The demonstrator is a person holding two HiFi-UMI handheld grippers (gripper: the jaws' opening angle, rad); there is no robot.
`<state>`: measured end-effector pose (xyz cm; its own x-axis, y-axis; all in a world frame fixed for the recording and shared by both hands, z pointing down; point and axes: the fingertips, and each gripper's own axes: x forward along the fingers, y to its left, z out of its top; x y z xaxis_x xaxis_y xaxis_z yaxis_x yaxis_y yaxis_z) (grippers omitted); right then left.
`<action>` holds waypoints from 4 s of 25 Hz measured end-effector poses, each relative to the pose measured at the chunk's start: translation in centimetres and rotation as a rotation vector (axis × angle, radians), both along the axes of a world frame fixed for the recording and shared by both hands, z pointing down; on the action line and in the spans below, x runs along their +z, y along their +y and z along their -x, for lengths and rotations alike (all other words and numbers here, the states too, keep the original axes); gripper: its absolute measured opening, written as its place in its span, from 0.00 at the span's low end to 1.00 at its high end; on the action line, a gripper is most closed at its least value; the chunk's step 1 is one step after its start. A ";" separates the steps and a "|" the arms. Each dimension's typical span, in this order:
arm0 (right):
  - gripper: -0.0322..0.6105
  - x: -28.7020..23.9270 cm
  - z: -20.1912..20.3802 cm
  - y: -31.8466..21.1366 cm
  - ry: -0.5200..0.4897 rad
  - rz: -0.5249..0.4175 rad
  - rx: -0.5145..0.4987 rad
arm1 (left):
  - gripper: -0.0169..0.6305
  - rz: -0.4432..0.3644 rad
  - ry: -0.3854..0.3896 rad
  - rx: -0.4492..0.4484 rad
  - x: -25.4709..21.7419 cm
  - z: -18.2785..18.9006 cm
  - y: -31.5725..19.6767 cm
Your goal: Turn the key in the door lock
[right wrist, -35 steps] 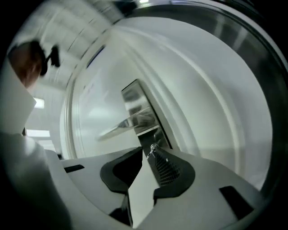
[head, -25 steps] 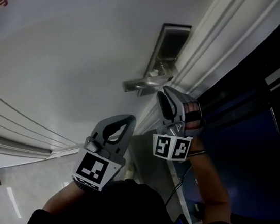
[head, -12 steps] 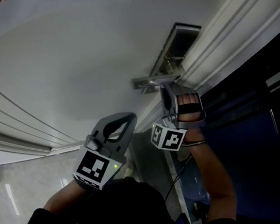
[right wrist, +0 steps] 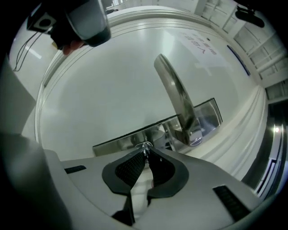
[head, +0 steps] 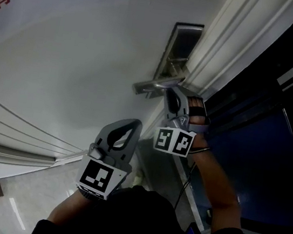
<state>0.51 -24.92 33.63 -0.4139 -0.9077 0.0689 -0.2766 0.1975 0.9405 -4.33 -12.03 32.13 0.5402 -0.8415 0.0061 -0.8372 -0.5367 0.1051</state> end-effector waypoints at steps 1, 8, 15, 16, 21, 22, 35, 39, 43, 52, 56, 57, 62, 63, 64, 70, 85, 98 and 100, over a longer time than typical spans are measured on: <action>0.11 -0.1 0.0 0.0 -0.033 0.020 0.002 | 0.04 0.000 0.000 -0.001 0.0 0.0 0.0; 0.11 -0.3 -0.3 -0.2 -0.296 0.143 0.015 | 0.04 0.000 -0.010 -0.002 0.0 0.1 -0.1; 0.08 0.1 -1.3 -0.7 -1.197 0.725 -0.067 | 0.04 0.006 -0.009 -0.009 0.0 0.4 -0.3; 0.08 0.2 -1.5 -0.8 -1.363 0.840 -0.093 | 0.04 0.008 -0.009 -0.010 0.1 0.5 -0.3; 0.09 0.9 -2.1 -1.2 -1.937 1.239 -0.228 | 0.04 0.010 -0.009 -0.014 0.1 0.6 -0.6; 0.09 0.9 -2.1 -1.2 -1.998 1.278 -0.243 | 0.04 0.010 -0.010 -0.014 0.1 0.5 -0.6; 0.15 0.1 -3.7 -0.2 -2.052 1.270 -0.350 | 0.04 0.009 -0.022 -0.003 0.0 0.1 -0.8; 0.16 -2.2 -4.2 1.0 -1.718 1.064 -0.332 | 0.04 0.004 -0.023 0.009 0.0 -0.2 -0.7; 0.16 -3.2 -3.6 2.3 -1.263 0.816 -0.287 | 0.04 -0.005 -0.026 0.016 -0.2 -0.6 -0.5; 0.17 -1.9 -0.6 3.4 -0.459 0.348 -0.216 | 0.04 -0.010 -0.029 0.012 -0.4 -0.4 -0.2; 0.20 -0.4 0.1 2.9 -0.087 0.078 -0.155 | 0.04 -0.006 -0.028 0.002 -0.3 0.0 -0.2; 0.20 0.0 0.2 2.7 -0.006 0.018 -0.140 | 0.04 -0.005 -0.027 0.000 -0.3 0.1 -0.2; 0.21 1.2 0.3 1.0 0.213 -0.146 -0.067 | 0.04 0.000 -0.024 -0.007 -0.2 0.3 -0.4; 0.21 1.3 0.3 0.6 0.228 -0.164 -0.053 | 0.04 0.000 -0.023 -0.007 -0.2 0.3 -0.4; 0.21 1.3 0.3 0.3 0.232 -0.177 -0.040 | 0.04 0.001 -0.022 -0.008 -0.2 0.3 -0.4; 0.08 0.1 0.0 -0.2 -0.033 -0.022 -0.011 | 0.04 0.005 -0.023 -0.011 -0.1 0.3 -0.6; 0.08 0.2 -1.0 -0.9 -1.336 0.886 -0.089 | 0.04 0.006 -0.031 -0.003 0.0 0.0 -0.8; 0.10 1.0 -1.4 -1.2 -2.092 1.443 -0.291 | 0.04 0.009 -0.040 -0.011 0.0 0.2 -0.9; 0.11 1.0 -1.4 -1.2 -2.115 1.470 -0.320 | 0.04 0.012 -0.040 -0.011 0.1 0.2 -1.0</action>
